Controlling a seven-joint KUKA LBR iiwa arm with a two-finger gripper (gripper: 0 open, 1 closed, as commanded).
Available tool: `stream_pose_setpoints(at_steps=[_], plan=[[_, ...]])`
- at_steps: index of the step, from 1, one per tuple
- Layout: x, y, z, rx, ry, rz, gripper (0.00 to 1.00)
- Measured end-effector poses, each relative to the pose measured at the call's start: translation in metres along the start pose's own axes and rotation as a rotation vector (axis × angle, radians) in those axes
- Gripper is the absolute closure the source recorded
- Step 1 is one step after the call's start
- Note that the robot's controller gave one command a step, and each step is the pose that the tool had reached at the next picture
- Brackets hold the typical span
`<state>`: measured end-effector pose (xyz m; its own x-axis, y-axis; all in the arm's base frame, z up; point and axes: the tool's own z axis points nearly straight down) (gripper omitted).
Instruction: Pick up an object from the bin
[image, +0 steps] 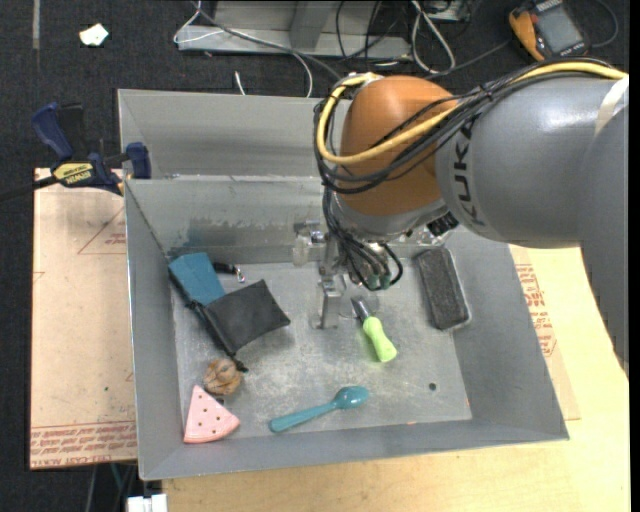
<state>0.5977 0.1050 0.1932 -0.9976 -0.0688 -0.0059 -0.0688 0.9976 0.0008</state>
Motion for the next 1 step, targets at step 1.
stream_pose_setpoints(at_steps=[1], plan=[[-0.0110, 0.0290, 0.0253, -0.003, -0.002, 0.073, 0.00]])
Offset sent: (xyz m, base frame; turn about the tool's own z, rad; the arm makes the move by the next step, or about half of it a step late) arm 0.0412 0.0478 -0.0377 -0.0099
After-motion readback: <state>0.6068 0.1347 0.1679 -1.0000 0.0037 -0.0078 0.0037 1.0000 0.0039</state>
